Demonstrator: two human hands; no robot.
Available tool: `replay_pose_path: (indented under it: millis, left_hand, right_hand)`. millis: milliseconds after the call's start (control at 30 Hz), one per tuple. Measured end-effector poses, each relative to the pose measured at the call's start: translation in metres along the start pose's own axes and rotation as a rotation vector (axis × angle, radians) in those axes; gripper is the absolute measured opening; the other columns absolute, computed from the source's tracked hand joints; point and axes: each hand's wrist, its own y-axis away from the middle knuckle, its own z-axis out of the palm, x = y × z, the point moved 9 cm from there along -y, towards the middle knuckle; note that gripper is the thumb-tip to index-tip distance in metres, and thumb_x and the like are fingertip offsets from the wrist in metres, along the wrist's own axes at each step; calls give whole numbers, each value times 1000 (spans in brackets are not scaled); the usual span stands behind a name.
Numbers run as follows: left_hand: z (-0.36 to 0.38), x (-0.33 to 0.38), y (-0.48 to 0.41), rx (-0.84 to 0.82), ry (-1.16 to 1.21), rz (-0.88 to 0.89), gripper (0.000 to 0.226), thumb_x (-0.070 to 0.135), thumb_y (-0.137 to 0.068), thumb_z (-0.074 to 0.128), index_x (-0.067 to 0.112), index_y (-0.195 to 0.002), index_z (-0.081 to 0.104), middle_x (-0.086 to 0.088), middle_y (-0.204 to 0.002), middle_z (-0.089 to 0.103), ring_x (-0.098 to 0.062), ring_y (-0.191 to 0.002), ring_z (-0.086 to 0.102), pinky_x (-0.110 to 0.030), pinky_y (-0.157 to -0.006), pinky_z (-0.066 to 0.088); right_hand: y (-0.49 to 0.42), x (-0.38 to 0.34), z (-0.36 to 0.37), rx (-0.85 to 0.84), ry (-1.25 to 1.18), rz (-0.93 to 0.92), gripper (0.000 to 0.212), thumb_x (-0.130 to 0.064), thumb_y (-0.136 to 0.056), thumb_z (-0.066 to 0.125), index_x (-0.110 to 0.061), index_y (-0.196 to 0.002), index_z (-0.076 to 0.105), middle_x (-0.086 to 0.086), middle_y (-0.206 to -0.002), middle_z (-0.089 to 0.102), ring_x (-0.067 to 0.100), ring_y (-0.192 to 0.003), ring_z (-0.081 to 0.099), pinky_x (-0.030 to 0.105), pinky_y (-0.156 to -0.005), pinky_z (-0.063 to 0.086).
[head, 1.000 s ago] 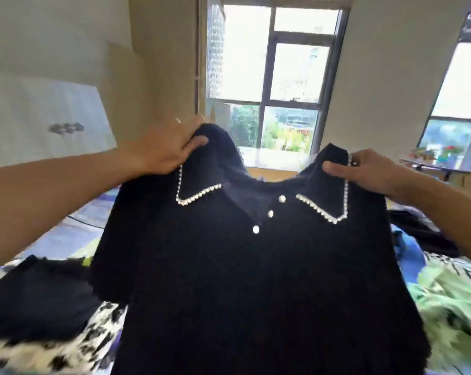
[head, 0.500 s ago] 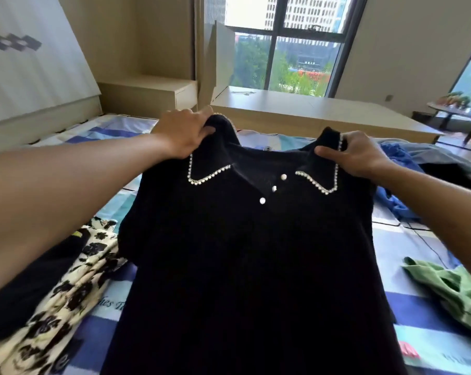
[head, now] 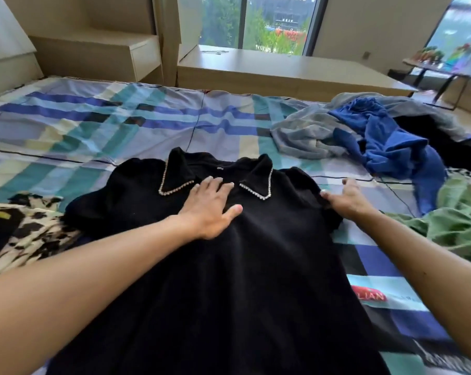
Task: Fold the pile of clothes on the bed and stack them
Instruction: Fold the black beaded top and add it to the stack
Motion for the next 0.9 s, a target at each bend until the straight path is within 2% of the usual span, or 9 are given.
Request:
replay_pose_path:
  millis: [67,167,233,400,467,567,700,800,900]
  left_hand:
    - [10,26,-4,-33,23,48,68,57,-99,38,21,-156,26,-6,-164,18,-24,-154,5,-44,-124,9]
    - [17,65,-16,-40,44,113,67,57,-100,36,22,-156,26,-5,-165,17,-22,-154,3,-44,-125,6]
    - [24,91,-25,-51,58,141,67,58,-100,35,21,-156,25,-5,-165,17,-21,-154,4,-45,-125,7]
    - [40,131,-50,-78,74,166,68,58,-101,33,20,-157,22,-6,-165,16,-22,-154,5,-46,-125,9]
    - [47,137,-60,-85,78,150,70,58,-101,32,20,-157,20,-7,-165,16,-23,-154,6,-46,-125,10]
    - [59,143,-70,-109,60,128,73,61,-99,32,20,-159,15,-7,-166,12,-24,-154,4,-46,-125,8]
    - [86,143,-68,-188,-18,119,81,69,-96,25,25,-160,2,-5,-168,-1,-26,-154,-6,-50,-124,0]
    - [100,141,-64,-200,-98,110,84,72,-94,21,25,-160,-3,-6,-167,-8,-26,-153,-13,-51,-123,-6]
    - [91,147,-65,-125,17,60,79,66,-97,21,23,-160,2,-7,-168,-5,-25,-154,-11,-48,-123,-8]
  right_hand:
    - [7,25,1,-48,-63,86,70,-46,-92,67,5,-136,48,25,-138,52,37,-128,50,41,-101,42]
    - [13,28,11,-153,-121,70,45,-45,-85,76,-1,-89,69,13,-86,68,26,-79,63,33,-65,45]
    - [10,25,13,-178,-196,58,32,-31,-86,78,-1,-94,71,9,-83,67,17,-68,60,27,-58,46]
    - [-10,14,-6,-249,-598,51,13,-9,-96,58,-11,-108,63,14,-92,65,20,-68,61,30,-55,52]
    - [-27,14,-31,-208,-576,5,19,-3,-94,58,-10,-112,60,16,-92,63,25,-73,64,37,-59,58]
    - [-51,19,-61,-136,-423,-38,34,-3,-87,70,-12,-118,61,20,-111,66,30,-99,65,44,-94,56]
    - [-59,40,-81,94,-207,-6,55,-24,-78,84,-14,-125,58,10,-127,57,25,-116,55,29,-89,46]
    - [-47,57,-50,-169,-213,112,73,-52,-67,87,-12,-122,58,4,-116,60,20,-99,59,31,-75,46]
    - [-29,64,-32,-397,-134,146,38,-51,-75,81,-21,-92,65,1,-94,64,16,-85,59,31,-77,44]
